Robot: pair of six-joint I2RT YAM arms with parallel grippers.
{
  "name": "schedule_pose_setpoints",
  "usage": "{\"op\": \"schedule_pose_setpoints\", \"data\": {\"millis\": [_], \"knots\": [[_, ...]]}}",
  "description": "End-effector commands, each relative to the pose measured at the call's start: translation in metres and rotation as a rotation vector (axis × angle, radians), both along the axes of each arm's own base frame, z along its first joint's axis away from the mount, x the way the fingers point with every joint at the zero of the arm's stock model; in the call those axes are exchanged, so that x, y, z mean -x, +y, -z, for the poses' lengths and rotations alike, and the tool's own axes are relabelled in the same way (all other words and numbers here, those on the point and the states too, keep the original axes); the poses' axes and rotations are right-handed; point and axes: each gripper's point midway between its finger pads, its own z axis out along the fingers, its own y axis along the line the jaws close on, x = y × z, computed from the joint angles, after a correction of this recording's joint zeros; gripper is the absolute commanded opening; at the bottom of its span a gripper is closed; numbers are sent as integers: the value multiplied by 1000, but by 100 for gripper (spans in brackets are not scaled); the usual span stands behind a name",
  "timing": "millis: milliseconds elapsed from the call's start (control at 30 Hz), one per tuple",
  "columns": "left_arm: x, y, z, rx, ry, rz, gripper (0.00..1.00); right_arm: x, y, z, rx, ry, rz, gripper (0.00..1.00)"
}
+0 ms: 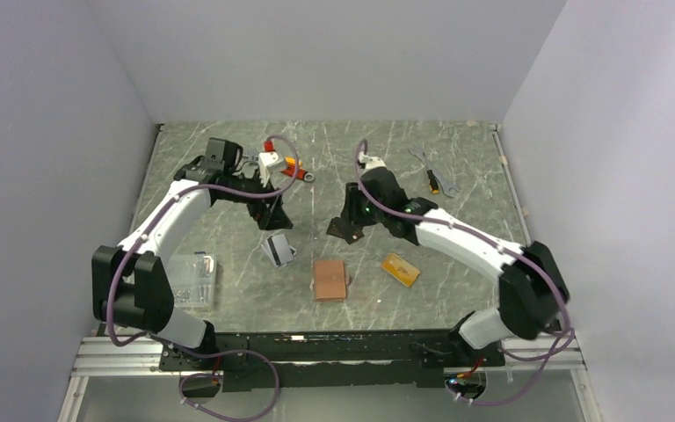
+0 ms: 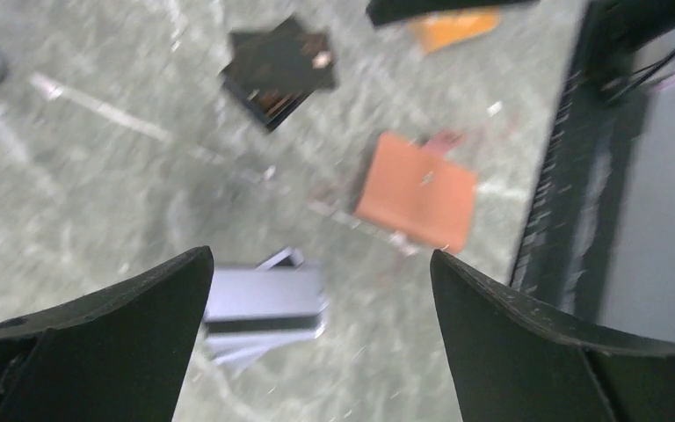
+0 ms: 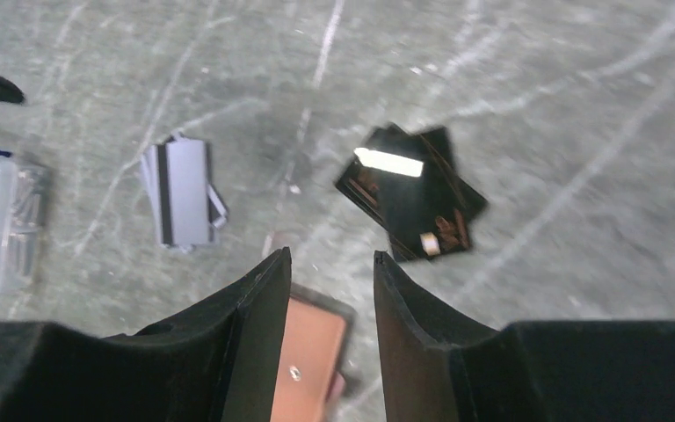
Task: Put the credit cards into the card holder
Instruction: Place the card holder at the center of the board.
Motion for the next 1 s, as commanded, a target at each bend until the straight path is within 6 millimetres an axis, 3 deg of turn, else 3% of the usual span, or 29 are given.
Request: {"op": "schedule_pose_setpoints", "data": {"millis": [0,200,367,633,967], "knots": [[4,45,44,-260,-216,75,99,-26,59,-17,-161,10,-166,43],[-8,64,77,-365,-388,42,91,-44,113,3,-313,128,-275,42],[-9,73,96,-419,-529,73,77,-51,137,32,-397,229,-318,42],[-10,81,123,-482,-630,136,67,-55,152,50,-437,297,-331,43],[-16,77,137,-564,-700,180,64,-50,158,69,-452,350,-325,44]]}}
